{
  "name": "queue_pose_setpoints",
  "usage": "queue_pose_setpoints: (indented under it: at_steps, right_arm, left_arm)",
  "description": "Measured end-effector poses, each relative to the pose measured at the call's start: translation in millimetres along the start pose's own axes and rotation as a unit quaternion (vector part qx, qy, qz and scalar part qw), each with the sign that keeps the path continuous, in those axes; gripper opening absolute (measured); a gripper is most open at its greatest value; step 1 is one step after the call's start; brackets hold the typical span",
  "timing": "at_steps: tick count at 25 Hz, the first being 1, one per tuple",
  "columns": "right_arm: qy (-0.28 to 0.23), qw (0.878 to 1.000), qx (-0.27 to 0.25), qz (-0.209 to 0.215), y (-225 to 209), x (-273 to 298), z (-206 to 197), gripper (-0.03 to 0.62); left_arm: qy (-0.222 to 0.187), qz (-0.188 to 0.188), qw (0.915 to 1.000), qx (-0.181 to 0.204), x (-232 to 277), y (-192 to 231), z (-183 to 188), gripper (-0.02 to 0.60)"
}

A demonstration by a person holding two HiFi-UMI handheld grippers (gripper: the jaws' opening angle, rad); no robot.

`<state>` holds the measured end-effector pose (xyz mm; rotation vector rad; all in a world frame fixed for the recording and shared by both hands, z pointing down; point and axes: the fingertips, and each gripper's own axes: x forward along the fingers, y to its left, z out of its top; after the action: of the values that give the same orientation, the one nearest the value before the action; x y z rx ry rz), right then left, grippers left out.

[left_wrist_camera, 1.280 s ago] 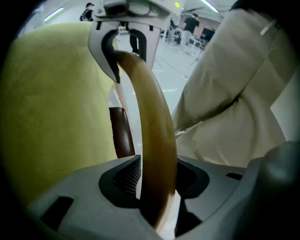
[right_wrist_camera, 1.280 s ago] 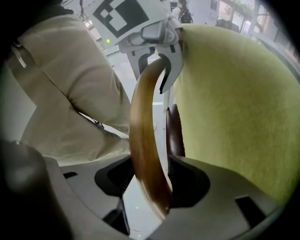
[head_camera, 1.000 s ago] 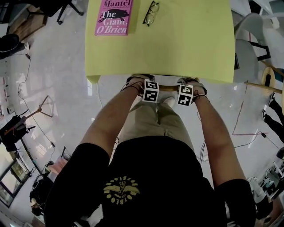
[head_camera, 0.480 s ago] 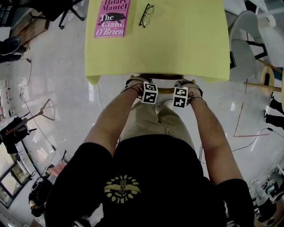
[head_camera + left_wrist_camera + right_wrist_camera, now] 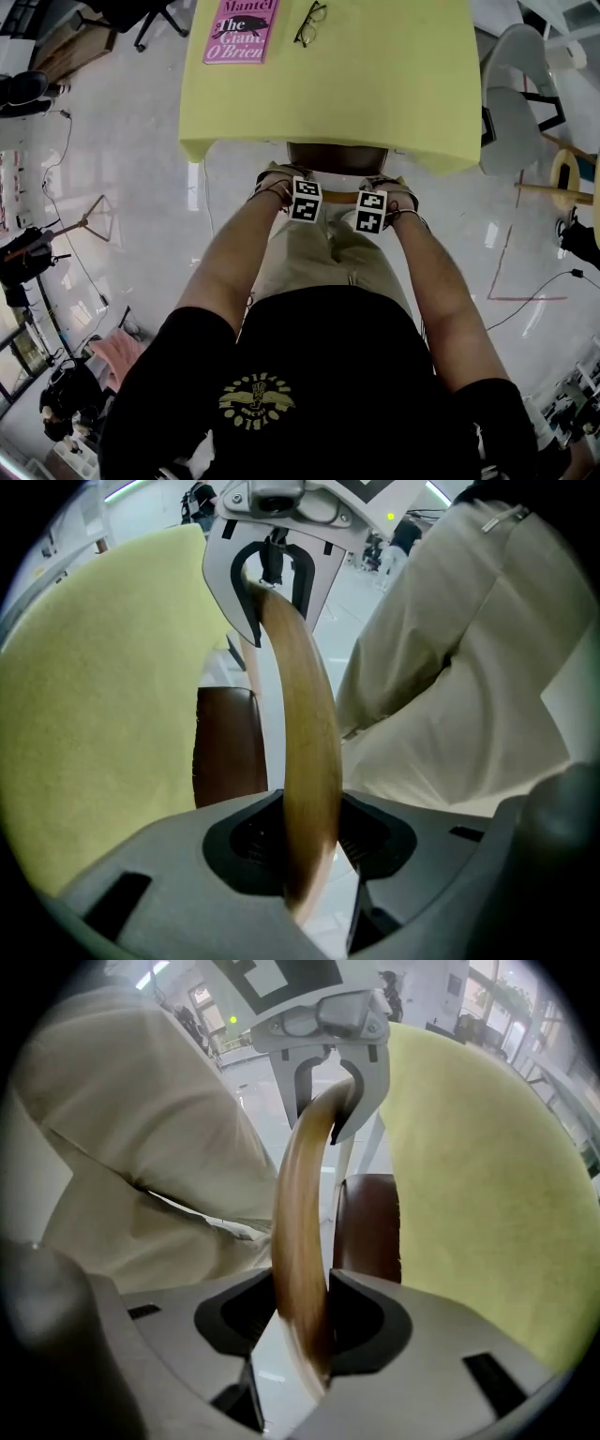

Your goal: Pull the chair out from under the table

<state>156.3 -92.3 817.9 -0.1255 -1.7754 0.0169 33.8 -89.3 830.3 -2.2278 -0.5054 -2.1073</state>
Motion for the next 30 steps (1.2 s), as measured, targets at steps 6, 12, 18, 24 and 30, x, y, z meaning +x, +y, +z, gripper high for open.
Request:
queue_pose_setpoints:
  at_steps: [6, 12, 18, 24, 30]
  right_arm:
    - [-0.004, 1.000, -0.006, 0.007, 27, 3, 2, 0.169]
    - [0.002, 1.000, -0.016, 0.008, 44, 6, 3, 0.169]
    - [0.005, 1.000, -0.013, 0.009, 63, 8, 4, 0.169]
    - [0.005, 1.000, 0.002, 0.010, 93, 13, 20, 0.169]
    - [0.013, 1.000, 0.018, 0.007, 121, 19, 34, 0.170]
  left_arm:
    - [0.002, 0.005, 0.9999, -0.013, 7, -26, 6, 0.144]
    - [-0.005, 0.003, 0.9997, -0.025, 12, -47, 11, 0.144]
    - [-0.011, 0.012, 0.9996, -0.023, 14, -64, 17, 0.144]
    - [-0.013, 0.021, 0.9997, -0.007, 18, -94, 10, 0.143]
    - [-0.015, 0.023, 0.9996, 0.005, 23, -123, 3, 0.144]
